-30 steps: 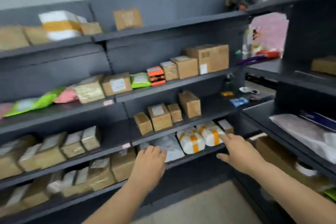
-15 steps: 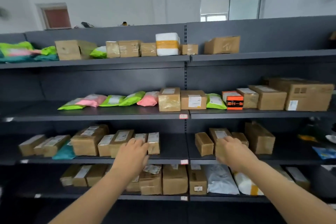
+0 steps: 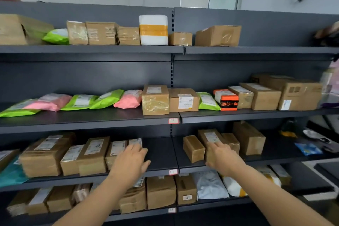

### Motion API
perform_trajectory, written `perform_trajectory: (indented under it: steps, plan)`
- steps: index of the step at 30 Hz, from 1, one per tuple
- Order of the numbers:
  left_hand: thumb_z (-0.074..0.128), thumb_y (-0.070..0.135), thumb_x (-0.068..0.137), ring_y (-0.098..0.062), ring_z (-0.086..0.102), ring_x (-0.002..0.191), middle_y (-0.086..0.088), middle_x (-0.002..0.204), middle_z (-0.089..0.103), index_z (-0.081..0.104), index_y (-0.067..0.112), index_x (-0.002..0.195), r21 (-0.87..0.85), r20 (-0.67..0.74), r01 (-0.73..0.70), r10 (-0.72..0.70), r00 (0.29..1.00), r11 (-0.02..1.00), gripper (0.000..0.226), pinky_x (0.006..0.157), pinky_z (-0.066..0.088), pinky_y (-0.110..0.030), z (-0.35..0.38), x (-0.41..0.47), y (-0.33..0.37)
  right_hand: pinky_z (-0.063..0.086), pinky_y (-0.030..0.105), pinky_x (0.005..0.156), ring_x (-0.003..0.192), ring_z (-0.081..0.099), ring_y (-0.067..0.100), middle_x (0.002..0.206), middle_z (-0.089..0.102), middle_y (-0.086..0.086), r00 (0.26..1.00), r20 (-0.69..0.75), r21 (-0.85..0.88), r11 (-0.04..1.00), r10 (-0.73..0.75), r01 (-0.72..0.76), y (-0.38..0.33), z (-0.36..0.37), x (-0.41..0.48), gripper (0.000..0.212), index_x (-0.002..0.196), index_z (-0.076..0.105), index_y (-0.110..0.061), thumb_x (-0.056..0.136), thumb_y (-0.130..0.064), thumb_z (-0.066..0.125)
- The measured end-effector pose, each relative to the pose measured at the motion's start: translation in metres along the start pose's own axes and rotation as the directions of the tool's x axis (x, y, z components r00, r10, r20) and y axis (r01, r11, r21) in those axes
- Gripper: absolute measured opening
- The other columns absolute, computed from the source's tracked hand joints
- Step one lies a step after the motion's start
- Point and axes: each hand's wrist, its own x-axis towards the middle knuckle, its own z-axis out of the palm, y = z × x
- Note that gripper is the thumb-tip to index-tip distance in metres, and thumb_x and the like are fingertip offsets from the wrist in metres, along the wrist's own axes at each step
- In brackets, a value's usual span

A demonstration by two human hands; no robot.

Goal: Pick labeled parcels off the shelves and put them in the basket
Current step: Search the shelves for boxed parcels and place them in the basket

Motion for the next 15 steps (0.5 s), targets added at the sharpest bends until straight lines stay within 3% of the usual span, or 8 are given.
perform_trajectory:
  steps: [3,8,11,15]
  plan:
    - [0.051,0.041,0.091,-0.019,0.053,0.11,0.001,0.119,0.057,0.055,0.021,0.127,-0.013,0.073,0.026,-0.025,0.997,1.0,0.041,0.089,0.046,-0.032,0.036,0.027,0.006,0.037,0.036,0.105,0.132,0.035,0.024,0.146,0.034,0.005,0.999,0.047,0.06,0.998,0.006,-0.009,0.013,0.024,0.037,0.076,0.15,0.015,-0.022,0.09,-0.037,0.058]
    - [0.067,0.042,0.08,-0.021,0.06,0.098,0.002,0.105,0.064,0.061,0.021,0.122,0.008,0.171,0.074,-0.074,0.982,0.997,0.048,0.08,0.054,-0.035,0.1,0.075,0.008,0.037,0.034,0.105,0.131,0.038,0.024,0.147,0.033,0.007,0.991,0.134,0.179,0.984,-0.004,-0.02,0.037,0.059,0.116,0.075,0.15,0.016,-0.021,0.09,-0.034,0.059]
    - [0.081,0.044,0.064,-0.018,0.065,0.083,0.004,0.092,0.066,0.069,0.021,0.111,0.037,0.173,0.104,-0.109,0.979,0.994,0.054,0.066,0.057,-0.031,0.129,0.1,0.009,0.038,0.035,0.104,0.13,0.039,0.028,0.145,0.034,0.011,0.979,0.205,0.233,0.972,-0.006,-0.043,0.048,0.082,0.165,0.076,0.15,0.014,-0.02,0.091,-0.032,0.059]
    - [0.058,0.044,0.088,-0.02,0.055,0.112,0.003,0.121,0.057,0.046,0.022,0.138,-0.02,0.205,0.138,-0.131,0.97,0.99,0.056,0.089,0.05,-0.035,0.163,0.121,0.02,0.04,0.034,0.1,0.124,0.043,0.03,0.141,0.037,0.014,0.979,0.202,0.241,0.968,0.026,-0.076,0.056,0.12,0.214,0.069,0.147,0.022,-0.014,0.091,-0.037,0.055]
